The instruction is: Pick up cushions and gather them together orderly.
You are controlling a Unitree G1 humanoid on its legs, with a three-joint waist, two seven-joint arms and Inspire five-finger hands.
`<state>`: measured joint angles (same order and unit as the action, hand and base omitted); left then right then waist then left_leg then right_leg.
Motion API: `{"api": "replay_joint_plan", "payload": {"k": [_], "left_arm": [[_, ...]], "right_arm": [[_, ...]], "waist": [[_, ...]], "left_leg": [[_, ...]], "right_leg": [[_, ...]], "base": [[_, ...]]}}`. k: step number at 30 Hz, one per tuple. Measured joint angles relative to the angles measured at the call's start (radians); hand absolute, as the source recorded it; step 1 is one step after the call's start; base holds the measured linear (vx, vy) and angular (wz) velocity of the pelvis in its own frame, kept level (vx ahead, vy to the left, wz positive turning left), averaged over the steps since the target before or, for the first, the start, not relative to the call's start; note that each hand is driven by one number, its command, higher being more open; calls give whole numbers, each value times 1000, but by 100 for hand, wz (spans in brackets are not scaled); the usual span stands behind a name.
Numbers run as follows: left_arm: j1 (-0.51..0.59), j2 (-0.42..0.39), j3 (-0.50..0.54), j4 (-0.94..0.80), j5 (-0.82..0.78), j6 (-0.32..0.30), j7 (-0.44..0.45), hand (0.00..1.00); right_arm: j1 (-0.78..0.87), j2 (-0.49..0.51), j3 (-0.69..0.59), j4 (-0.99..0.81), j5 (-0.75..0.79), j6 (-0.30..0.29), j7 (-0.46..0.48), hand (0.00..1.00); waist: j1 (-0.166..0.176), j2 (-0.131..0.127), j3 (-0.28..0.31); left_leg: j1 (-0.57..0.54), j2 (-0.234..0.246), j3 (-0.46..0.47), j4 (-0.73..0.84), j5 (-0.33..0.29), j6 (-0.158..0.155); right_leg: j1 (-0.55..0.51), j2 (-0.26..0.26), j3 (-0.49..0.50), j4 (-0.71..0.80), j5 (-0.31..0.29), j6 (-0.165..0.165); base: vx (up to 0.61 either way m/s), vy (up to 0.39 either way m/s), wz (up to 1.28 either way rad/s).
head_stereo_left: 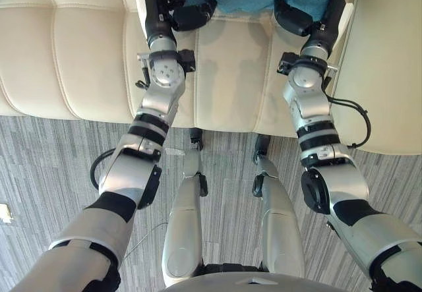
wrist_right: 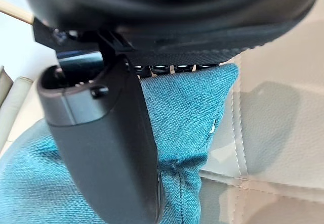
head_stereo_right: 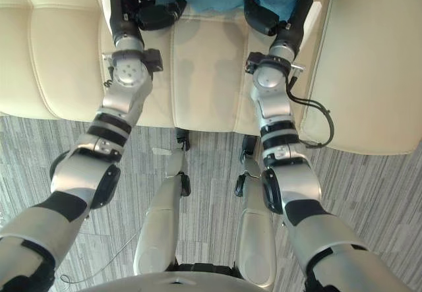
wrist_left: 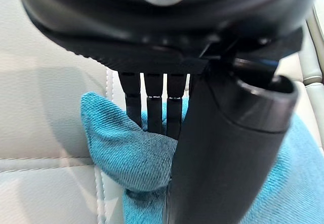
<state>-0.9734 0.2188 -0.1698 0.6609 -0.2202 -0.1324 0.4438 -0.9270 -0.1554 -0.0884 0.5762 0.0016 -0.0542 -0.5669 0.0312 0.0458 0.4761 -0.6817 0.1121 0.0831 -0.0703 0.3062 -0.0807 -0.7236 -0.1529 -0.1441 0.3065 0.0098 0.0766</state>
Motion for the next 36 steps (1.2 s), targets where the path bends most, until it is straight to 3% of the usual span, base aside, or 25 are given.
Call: {"api": "replay_joint_plan", "payload": {"k": [3, 10, 14, 16, 19, 22, 26, 27, 32, 36], "left_arm": [[91, -11, -5, -30, 48, 2, -29, 100], [239, -6, 41, -158, 76, 3, -38, 100], [330, -1, 100, -238, 73, 1, -35, 100], [440, -10, 116, -285, 51, -2, -39, 100], [562, -50, 116, -308, 7, -10, -67, 100], [768, -115, 105, -316, -45, -12, -133, 100], [950, -158, 100, -238, -43, -9, -214, 100], [992, -161, 102, -185, -35, -5, -248, 100], [1047, -155, 135, 66, 69, 19, -322, 100], [1068, -135, 170, 192, 116, 32, -331, 100]], "right_arm": [[108, 18, 3, -61, 0, -3, 23, 100], [369, 25, -67, -322, -1, -5, 53, 100], [478, 14, -89, -419, -2, -25, 63, 100], [582, 8, -88, -453, -2, -45, 97, 100], [690, 20, -84, -456, -2, -45, 145, 100], [867, 78, -79, -451, 0, -45, 225, 100], [1018, 143, -78, -327, 12, -45, 302, 100], [1053, 155, -77, -261, 11, -44, 329, 100], [1074, 162, -72, 44, 2, -42, 403, 100], [1057, 162, -87, 224, -1, -40, 428, 100]], "waist": [[3, -2, -1], [-4, -4, -2], [-5, -26, -15], [-6, -44, -45], [-6, -51, -67], [-3, -54, -128], [-3, -60, -211], [-5, -59, -255], [-10, -60, -344], [-12, -59, -357]], "left_leg": [[30, 2, 3, -3, -12, -13], [126, 5, 15, -15, -6, -4], [178, 6, 14, -16, -22, -11], [215, 4, 13, -16, -33, -9], [266, 1, 11, -16, -50, -11], [328, -2, 10, -16, -76, -8], [418, -3, 11, -15, -108, -10], [441, -4, 15, -15, -112, -11], [532, -3, 14, -16, -142, -18], [583, 0, 14, -17, -156, -21]], "right_leg": [[2, -5, -1, 57, -36, -3], [71, -13, -9, 109, -74, -6], [119, -14, -13, 121, -93, -8], [159, -17, -17, 120, -108, -7], [219, -20, -25, 109, -122, -3], [300, -21, -37, 80, -138, 2], [415, -19, -47, 28, -151, 10], [453, -18, -53, 1, -151, 11], [585, -3, -64, -89, -142, 23], [660, 12, -67, -155, -119, 25]], "base": [[39, -67, 5], [39, -94, 4], [32, -117, 4], [38, -109, 5], [62, -89, 7], [124, -79, 7], [128, -22, 3], [101, 15, 5], [68, 22, 1], [-1, 3, -1]]}}
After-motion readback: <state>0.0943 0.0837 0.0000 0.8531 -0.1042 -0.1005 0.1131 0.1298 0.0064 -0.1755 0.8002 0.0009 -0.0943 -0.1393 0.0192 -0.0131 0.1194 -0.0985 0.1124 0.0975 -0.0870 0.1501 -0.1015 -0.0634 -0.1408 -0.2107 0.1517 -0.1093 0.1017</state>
